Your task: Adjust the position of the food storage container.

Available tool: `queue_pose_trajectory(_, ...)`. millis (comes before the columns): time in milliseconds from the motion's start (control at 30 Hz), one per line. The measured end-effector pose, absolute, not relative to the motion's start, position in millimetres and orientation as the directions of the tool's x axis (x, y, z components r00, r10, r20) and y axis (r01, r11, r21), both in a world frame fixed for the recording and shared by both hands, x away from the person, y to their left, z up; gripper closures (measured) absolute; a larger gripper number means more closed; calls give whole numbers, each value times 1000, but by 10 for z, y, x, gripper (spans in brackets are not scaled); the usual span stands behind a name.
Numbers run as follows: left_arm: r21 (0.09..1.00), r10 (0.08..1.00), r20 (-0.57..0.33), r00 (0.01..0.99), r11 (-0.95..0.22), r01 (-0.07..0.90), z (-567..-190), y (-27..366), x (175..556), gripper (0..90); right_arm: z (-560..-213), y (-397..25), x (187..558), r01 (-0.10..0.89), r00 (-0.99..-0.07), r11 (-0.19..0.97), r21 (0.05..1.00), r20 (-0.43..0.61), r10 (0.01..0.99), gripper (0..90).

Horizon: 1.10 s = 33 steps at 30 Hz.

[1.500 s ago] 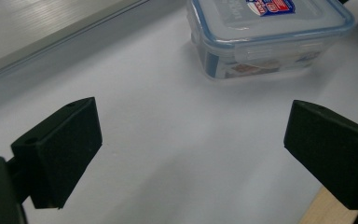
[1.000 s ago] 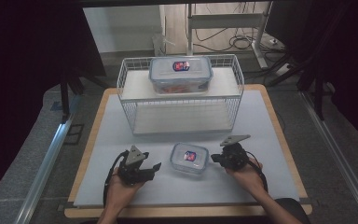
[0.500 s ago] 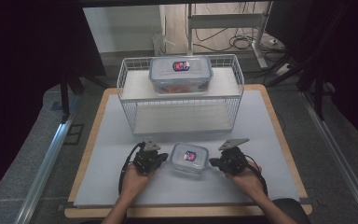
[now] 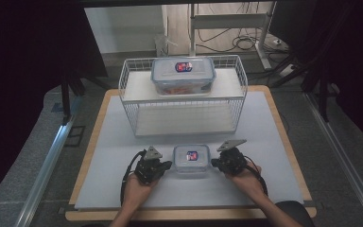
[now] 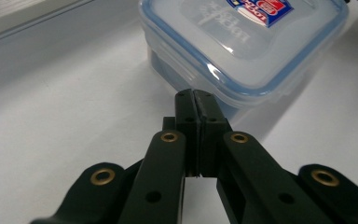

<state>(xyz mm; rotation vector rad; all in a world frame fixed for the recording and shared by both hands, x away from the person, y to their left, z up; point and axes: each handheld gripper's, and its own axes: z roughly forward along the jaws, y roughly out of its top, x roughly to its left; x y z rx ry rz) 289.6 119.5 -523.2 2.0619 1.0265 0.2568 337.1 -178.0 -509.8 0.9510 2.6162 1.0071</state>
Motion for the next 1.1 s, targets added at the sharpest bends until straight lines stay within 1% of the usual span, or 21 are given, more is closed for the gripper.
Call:
queue_pose_trajectory(167, 742, 737, -163, 656, -347, 574, -5211, 1204, 2873, 884, -5107, -1790, 3371, 504, -780, 568, 651, 60, 623, 895)
queue_pose_trajectory(267, 755, 741, -159, 652, -334, 564, -5166, 1242, 2864, 835, -5084, -1810, 3362, 503, -781, 560, 658, 68, 621, 893)
queue_pose_trajectory(333, 764, 755, -134, 642, -334, 552, -5124, 1288, 2823, 809, -5047, -1853, 3350, 495, -785, 550, 673, 75, 615, 885)
queue_pose_trajectory(433, 775, 760, -105, 642, -342, 531, -5084, 1368, 2753, 724, -5000, -1949, 3322, 471, -793, 551, 689, 56, 607, 842)
queue_pose_trajectory(533, 781, 768, -67, 637, -357, 512, -5054, 1435, 2702, 629, -4983, -2051, 3315, 459, -796, 555, 694, 44, 603, 754)
queue_pose_trajectory(600, 785, 773, -50, 632, -361, 504, -5049, 1481, 2683, 541, -4982, -2118, 3316, 455, -796, 556, 695, 37, 604, 657)
queue_pose_trajectory(700, 776, 776, -58, 628, -361, 517, -5067, 1518, 2696, 416, -4988, -2203, 3329, 460, -787, 545, 701, 38, 616, 505)
queue_pose_trajectory(767, 770, 775, -64, 628, -362, 526, -5076, 1522, 2705, 339, -5001, -2231, 3345, 468, -789, 539, 701, 56, 612, 445)
queue_pose_trajectory(800, 750, 775, -66, 628, -376, 544, -5117, 1515, 2730, 286, -5013, -2240, 3348, 467, -792, 541, 699, 59, 607, 411)
queue_pose_trajectory(900, 737, 784, -39, 620, -396, 548, -5148, 1480, 2745, 153, -5033, -2244, 3353, 437, -805, 559, 705, 28, 593, 308)
queue_pose_trajectory(967, 729, 785, -26, 619, -409, 549, -5145, 1470, 2746, 109, -5042, -2247, 3366, 426, -810, 557, 713, 26, 586, 255)
queue_pose_trajectory(1033, 728, 784, -26, 621, -410, 549, -5144, 1470, 2744, 109, -5054, -2253, 3383, 433, -808, 546, 717, 40, 588, 225)
queue_pose_trajectory(1100, 733, 785, -35, 619, -401, 550, -5146, 1475, 2745, 110, -5070, -2262, 3396, 442, -806, 540, 716, 53, 590, 217)
